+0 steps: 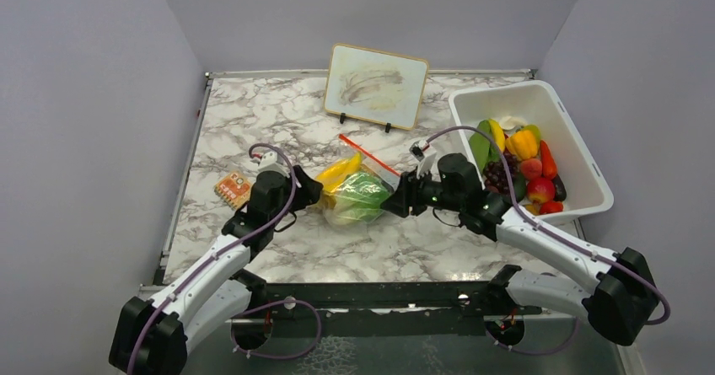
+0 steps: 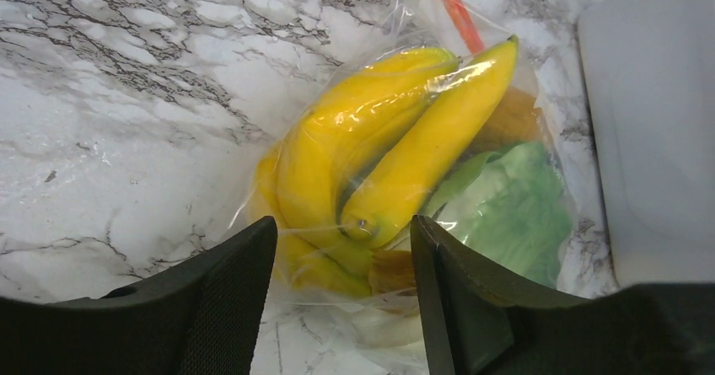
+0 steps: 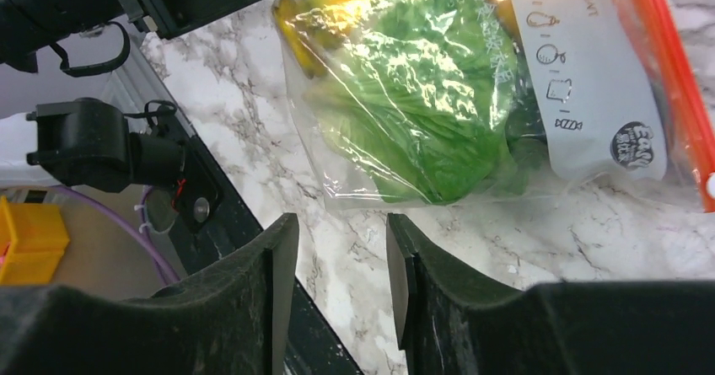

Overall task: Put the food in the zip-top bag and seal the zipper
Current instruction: Place the zipper food storage bag at the center of the board, then reset both arms

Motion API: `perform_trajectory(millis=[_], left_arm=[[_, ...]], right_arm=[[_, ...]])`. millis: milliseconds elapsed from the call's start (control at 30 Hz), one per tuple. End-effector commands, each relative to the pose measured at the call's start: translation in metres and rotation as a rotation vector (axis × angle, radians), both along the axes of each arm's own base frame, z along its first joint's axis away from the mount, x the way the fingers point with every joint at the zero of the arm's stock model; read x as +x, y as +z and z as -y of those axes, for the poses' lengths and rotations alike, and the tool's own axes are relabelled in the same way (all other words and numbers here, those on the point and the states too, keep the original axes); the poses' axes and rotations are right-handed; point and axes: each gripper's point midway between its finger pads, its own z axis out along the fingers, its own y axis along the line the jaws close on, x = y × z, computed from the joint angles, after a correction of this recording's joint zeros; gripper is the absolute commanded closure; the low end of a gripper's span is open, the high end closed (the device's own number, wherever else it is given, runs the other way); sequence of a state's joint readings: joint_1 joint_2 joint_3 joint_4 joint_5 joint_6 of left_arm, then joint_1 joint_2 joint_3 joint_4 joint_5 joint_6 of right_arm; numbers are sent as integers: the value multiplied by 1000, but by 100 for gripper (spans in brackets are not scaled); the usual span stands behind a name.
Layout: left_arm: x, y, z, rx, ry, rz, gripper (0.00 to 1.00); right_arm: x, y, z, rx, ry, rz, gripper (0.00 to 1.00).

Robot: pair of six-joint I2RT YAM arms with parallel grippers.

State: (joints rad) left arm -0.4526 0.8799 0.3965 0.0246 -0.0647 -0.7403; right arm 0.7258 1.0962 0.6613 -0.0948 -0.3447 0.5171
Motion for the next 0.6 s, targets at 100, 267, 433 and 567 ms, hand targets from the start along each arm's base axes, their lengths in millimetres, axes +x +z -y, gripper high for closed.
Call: perform_trajectory(millis=[100,267,433,567], left_arm=[[7,66,-24,20,102,167,25],[1,119,-33,68,75,334,2],[-10,154,-31,118,-9,431,1],[-20,171,-26,137,-81,483,1]], right_arm=[[19,45,19,-39,-95,176,47],[20,77,31,3,-144,259,21],[21,111,47,29,-220,328,4],[27,125,64,26,-314,363,3]])
